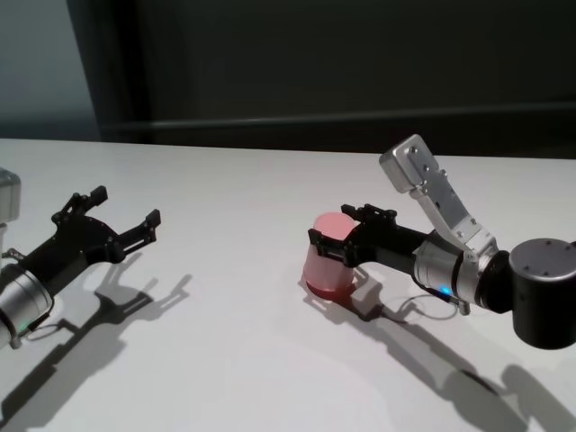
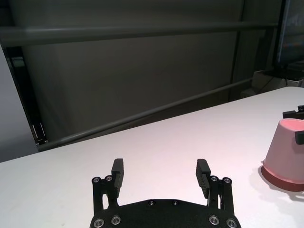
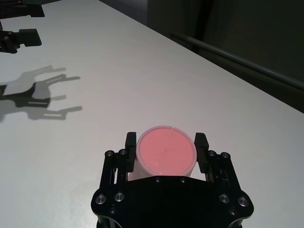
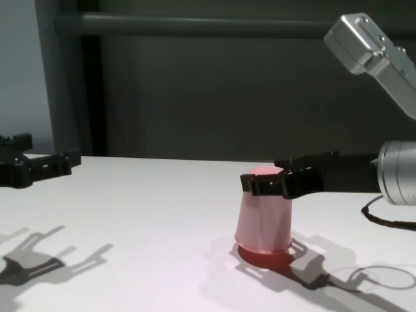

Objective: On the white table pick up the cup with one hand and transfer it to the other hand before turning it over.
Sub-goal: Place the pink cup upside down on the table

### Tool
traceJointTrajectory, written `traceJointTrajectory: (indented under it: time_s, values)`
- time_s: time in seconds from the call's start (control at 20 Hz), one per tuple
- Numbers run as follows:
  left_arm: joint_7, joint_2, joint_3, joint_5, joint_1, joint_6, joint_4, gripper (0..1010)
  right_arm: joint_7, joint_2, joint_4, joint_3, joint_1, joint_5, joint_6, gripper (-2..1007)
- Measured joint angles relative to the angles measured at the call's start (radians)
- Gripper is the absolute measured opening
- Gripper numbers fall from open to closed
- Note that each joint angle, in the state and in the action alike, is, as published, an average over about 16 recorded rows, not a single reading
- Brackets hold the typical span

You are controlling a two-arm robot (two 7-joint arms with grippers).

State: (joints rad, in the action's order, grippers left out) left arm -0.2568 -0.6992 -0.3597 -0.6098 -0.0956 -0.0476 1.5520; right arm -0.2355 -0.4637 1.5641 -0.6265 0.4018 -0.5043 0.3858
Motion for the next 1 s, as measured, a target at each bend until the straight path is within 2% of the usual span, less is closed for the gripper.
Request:
traceJointTrajectory:
  time_s: [0.55, 1.0]
  values:
    - [0.0, 0.0, 0.0, 0.0, 0.0, 0.0, 0.0, 1003, -0.023, 0.019, -0.038, 0.007, -0.005, 0.025, 0.002, 722]
    - [0.0, 0.0, 0.0, 0.0, 0.0, 0.0, 0.0, 1003, -0.038, 0.033, -0.053, 0.014, -0.008, 0.035, 0.007, 722]
